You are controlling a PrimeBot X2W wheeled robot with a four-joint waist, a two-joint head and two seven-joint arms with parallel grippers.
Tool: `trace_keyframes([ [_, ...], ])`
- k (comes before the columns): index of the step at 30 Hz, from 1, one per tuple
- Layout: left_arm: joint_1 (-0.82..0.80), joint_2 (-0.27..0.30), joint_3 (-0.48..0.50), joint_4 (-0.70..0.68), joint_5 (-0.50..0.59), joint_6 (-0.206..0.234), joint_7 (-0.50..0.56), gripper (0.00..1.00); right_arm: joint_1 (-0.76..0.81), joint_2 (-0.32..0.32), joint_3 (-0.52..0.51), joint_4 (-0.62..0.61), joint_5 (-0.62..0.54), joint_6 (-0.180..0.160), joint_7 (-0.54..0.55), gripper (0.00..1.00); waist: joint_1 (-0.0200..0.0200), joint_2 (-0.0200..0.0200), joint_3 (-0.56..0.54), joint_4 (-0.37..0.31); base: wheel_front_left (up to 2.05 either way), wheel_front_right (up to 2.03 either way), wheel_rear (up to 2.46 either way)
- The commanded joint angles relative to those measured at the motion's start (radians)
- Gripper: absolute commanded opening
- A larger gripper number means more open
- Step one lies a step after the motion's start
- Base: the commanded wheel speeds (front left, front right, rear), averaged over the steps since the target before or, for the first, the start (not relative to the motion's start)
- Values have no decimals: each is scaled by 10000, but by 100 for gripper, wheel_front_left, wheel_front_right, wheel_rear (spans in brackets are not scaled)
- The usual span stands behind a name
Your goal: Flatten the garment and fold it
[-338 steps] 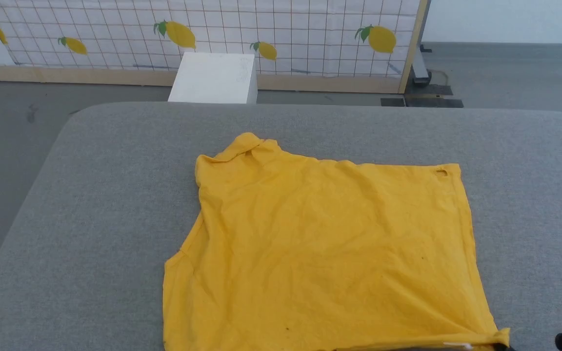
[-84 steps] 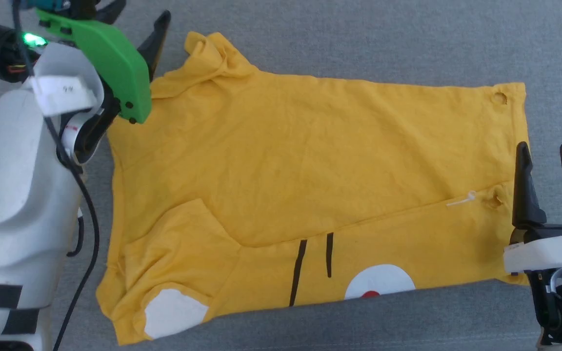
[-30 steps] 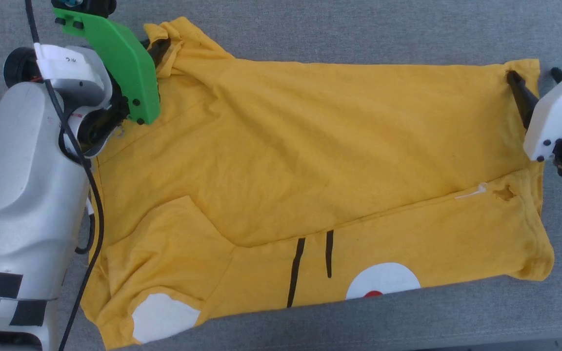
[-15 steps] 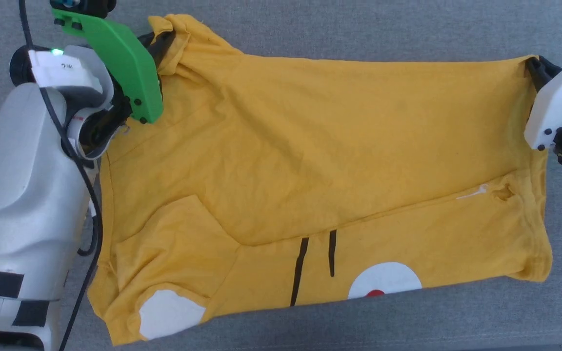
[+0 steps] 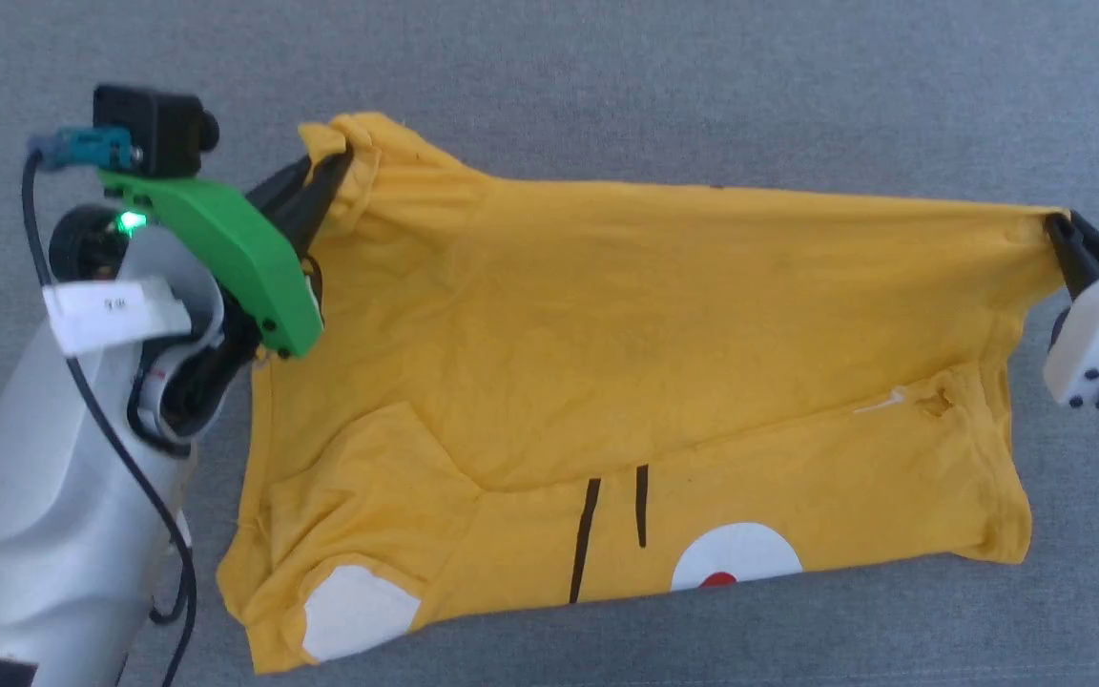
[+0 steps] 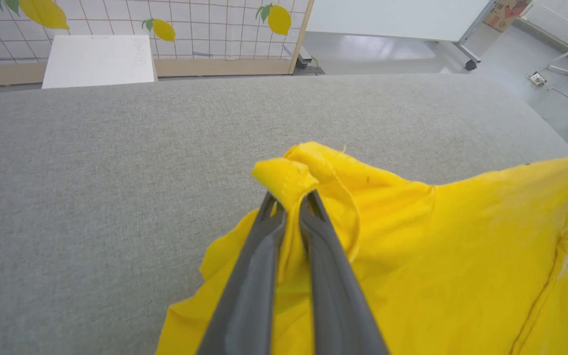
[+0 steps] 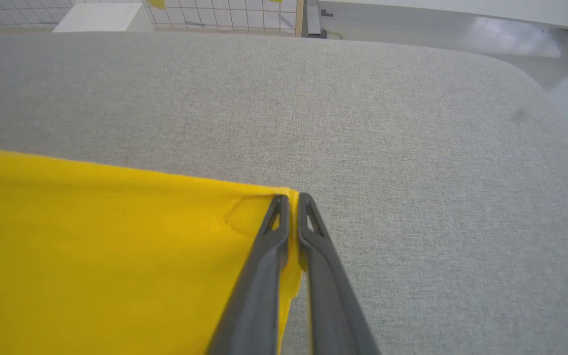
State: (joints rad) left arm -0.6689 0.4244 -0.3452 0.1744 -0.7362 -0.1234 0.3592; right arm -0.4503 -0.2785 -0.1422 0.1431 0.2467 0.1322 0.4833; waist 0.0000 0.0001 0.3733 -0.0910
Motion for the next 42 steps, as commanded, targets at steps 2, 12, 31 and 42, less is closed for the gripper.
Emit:
trace_keyframes([
  [2,645,230,51,-447,-165,-55,-210,0,545,78,-161,-444,82,-15,-81,0,0,-1,-695,190,0,0,0],
  [12,2962,551,95,-2232,-357,266,-591,0,2358,689,-586,-1905,445,-15,73,0,0,-1,-1276,477,0,0,0],
  [31,5446,131,-111,-2035,-449,567,-1945,0,3921,1162,-1496,-1972,598,-15,5,0,0,-1,-1046,661,0,0,0],
  [42,5705,-144,-276,-1371,-716,747,-1811,0,4206,1657,-1674,-1217,278,-15,191,0,0,-1,-1126,648,0,0,0],
])
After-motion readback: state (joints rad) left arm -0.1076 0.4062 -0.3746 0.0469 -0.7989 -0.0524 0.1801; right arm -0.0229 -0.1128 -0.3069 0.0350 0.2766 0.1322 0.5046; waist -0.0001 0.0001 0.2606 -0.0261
